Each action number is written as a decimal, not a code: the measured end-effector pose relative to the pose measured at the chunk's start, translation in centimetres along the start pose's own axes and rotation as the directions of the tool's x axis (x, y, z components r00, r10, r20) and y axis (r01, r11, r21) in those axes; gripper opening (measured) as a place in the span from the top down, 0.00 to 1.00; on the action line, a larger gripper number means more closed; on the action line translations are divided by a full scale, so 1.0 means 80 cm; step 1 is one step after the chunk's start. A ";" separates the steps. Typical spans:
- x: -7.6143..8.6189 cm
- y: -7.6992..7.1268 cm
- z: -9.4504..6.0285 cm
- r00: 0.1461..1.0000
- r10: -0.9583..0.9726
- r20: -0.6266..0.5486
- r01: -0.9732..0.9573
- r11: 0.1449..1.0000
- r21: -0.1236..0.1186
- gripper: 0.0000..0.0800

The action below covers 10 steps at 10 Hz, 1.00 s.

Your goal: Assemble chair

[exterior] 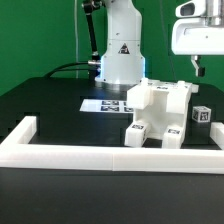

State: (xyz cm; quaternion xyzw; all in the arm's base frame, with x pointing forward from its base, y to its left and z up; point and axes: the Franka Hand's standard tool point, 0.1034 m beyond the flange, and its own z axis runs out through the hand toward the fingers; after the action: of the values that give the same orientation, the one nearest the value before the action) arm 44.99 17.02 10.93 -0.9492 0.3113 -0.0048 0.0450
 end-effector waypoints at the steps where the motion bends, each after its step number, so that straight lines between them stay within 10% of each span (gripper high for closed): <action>1: 0.000 0.000 0.000 1.000 0.000 0.000 0.000 1.000 0.000 0.19; 10: -0.044 0.002 0.031 0.999 -0.039 0.018 0.040 0.998 -0.037 0.19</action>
Offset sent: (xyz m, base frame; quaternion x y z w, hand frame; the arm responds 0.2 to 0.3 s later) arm -0.0269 0.0139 -0.0056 0.0008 -0.0042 0.0411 0.9991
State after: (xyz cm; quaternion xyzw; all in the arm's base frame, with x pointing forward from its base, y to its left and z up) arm 42.12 19.17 8.54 -0.9559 0.2919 0.0084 0.0297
